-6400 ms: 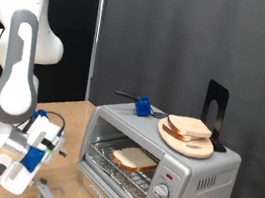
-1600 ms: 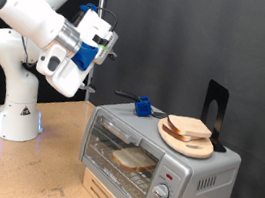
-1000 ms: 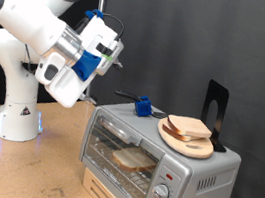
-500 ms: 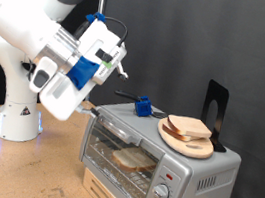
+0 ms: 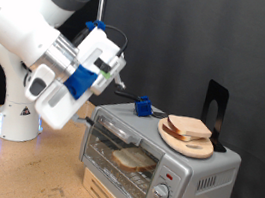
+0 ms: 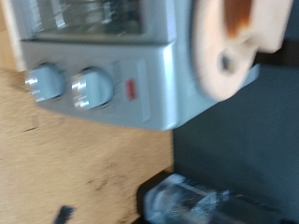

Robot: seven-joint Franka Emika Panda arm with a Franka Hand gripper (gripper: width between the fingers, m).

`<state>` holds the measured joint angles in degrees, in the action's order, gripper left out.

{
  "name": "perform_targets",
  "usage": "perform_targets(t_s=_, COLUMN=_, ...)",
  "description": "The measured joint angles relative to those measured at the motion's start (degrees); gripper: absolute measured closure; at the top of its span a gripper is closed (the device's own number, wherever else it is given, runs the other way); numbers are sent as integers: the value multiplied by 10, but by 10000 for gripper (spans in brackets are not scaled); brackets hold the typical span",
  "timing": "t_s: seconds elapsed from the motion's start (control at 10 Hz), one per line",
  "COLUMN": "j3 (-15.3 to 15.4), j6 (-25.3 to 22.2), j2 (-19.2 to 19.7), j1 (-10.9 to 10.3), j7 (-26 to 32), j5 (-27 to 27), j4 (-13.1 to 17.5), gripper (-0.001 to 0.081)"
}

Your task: Make a piece of toast with the oven

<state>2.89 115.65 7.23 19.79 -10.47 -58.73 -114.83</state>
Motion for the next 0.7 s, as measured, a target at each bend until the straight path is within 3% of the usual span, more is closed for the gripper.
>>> perform_targets(t_s=0.2, j3=0, j6=59, j2=43, j1=-1, j7=-22, j5=0, j4=33, gripper=-2)
perform_targets(t_s=0.3, j3=1, j6=72, j2=61, j1=-3, j7=-30, j5=0, j4=51, gripper=-2)
perform_targets(t_s=0.4, j3=1, j6=67, j2=61, j1=-3, j7=-29, j5=0, j4=50, gripper=-2)
perform_targets(t_s=0.6, j3=0, j6=-25, j2=71, j1=6, j7=3, j5=31, j4=67, gripper=-2)
perform_targets(t_s=0.7, j3=0, j6=-59, j2=93, j1=8, j7=22, j5=53, j4=92, gripper=-2)
